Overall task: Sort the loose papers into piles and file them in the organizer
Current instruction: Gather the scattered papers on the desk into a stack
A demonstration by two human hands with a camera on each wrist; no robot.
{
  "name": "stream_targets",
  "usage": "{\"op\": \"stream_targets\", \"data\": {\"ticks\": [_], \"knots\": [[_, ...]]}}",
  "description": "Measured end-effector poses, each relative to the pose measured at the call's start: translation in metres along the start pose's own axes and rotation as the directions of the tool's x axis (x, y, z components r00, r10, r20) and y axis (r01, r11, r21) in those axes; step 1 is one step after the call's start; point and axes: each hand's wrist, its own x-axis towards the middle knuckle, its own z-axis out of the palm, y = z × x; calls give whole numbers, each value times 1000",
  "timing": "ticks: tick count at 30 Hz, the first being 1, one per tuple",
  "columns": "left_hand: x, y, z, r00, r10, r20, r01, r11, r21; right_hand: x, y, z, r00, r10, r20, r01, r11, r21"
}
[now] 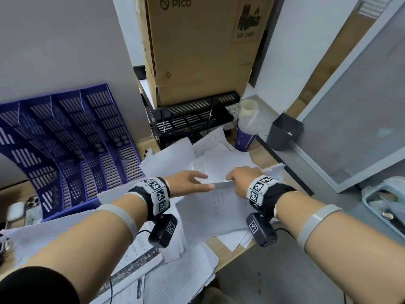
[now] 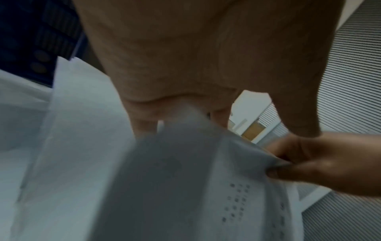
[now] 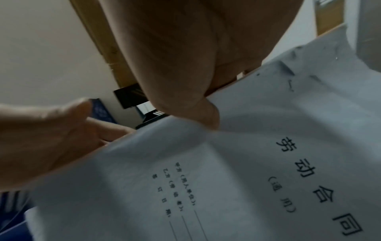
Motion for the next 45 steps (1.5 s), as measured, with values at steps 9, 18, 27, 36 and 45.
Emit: {"op": "stream_targets", "data": {"ticks": [9, 18, 27, 36, 45], "knots": [[-4, -28, 17, 964, -35, -262, 58, 995, 80, 17, -1, 0, 794, 84, -602, 17, 987, 160], [-85, -119, 14, 818, -402, -411, 57, 768, -637, 45, -41, 46, 946, -6, 325, -314, 248, 917], [-190, -190, 59, 636, -659, -402, -34, 496, -867, 42, -168, 66, 930, -354, 99, 205, 724, 659], [-244, -260, 97, 524, -810, -263, -63, 271, -960, 56, -224, 84, 924, -336, 182, 268, 909, 319], [-245, -309, 96, 140, -958, -251, 492, 287, -822, 86, -253, 58, 970, -238, 46, 223, 951, 216]]}}
